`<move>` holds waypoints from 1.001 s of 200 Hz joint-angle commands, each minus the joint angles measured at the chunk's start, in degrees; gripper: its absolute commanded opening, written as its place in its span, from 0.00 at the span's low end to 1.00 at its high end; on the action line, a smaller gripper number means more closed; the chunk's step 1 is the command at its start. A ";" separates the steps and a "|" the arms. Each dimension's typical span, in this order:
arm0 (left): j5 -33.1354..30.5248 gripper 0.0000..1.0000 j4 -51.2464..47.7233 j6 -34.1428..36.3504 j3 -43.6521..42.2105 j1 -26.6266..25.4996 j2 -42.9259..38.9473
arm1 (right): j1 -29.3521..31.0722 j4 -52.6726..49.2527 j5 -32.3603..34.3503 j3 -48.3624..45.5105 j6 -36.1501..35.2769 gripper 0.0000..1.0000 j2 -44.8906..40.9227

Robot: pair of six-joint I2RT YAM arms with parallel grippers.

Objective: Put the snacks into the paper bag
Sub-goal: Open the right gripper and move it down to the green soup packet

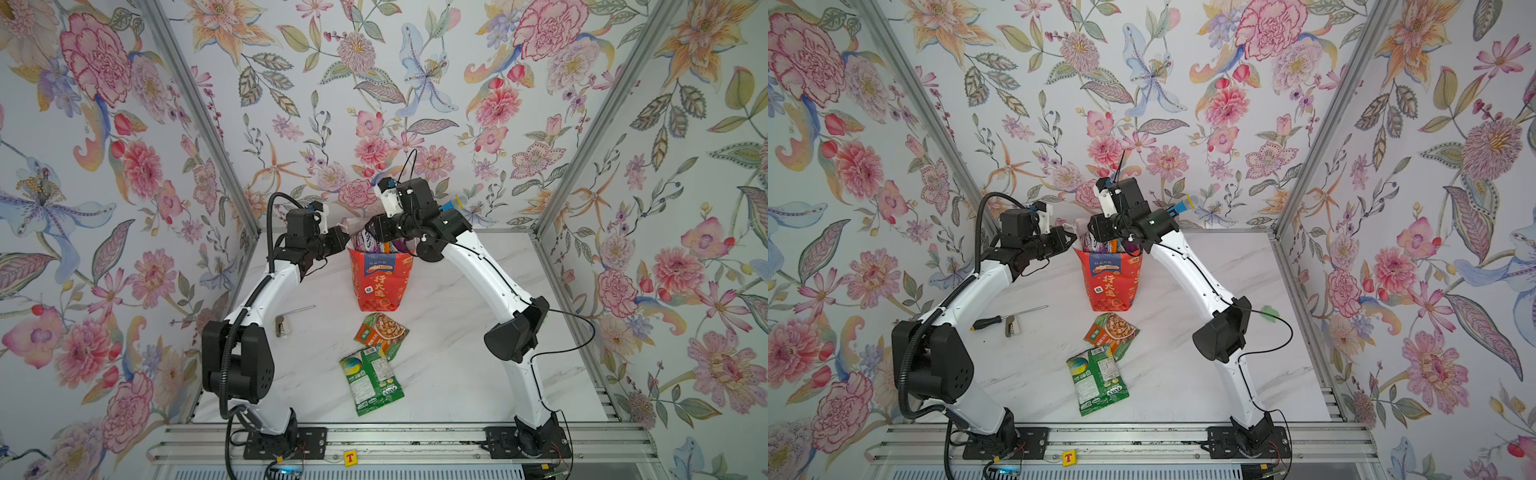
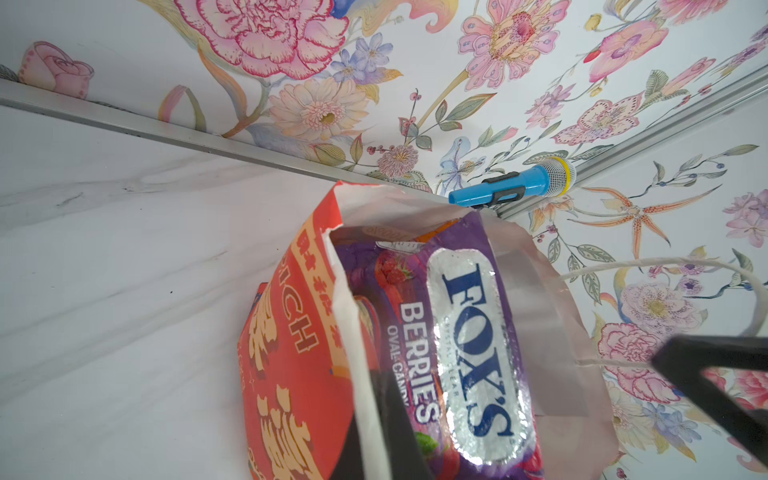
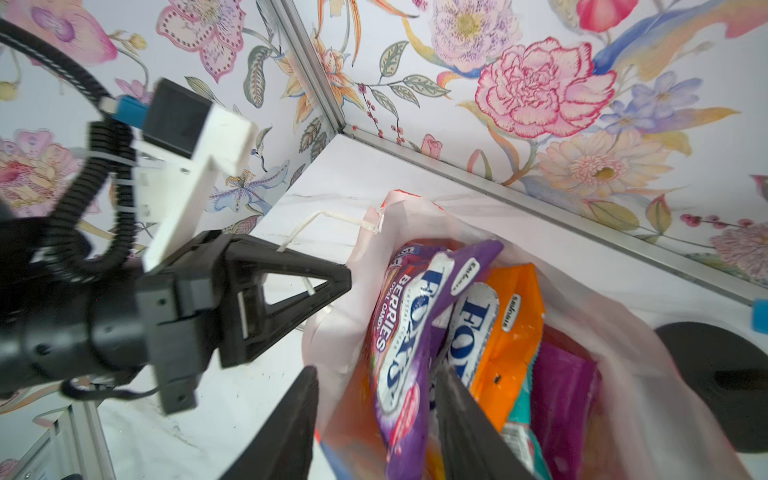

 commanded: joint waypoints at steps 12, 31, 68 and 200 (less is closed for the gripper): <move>-3.92 0.00 -3.07 3.51 1.91 0.10 -1.80 | 1.28 2.11 1.31 -15.18 1.67 0.50 -12.42; -4.03 0.00 -3.04 3.64 1.85 0.04 -1.55 | 1.30 11.79 -1.95 -33.54 6.24 0.52 -22.76; -4.69 0.00 -4.28 4.51 2.90 -0.23 -0.97 | 0.23 23.46 -7.93 -65.44 18.42 0.56 -38.38; -12.46 0.00 -11.10 9.64 7.61 -2.86 0.73 | -0.30 55.74 -14.41 -102.28 42.96 0.55 -32.01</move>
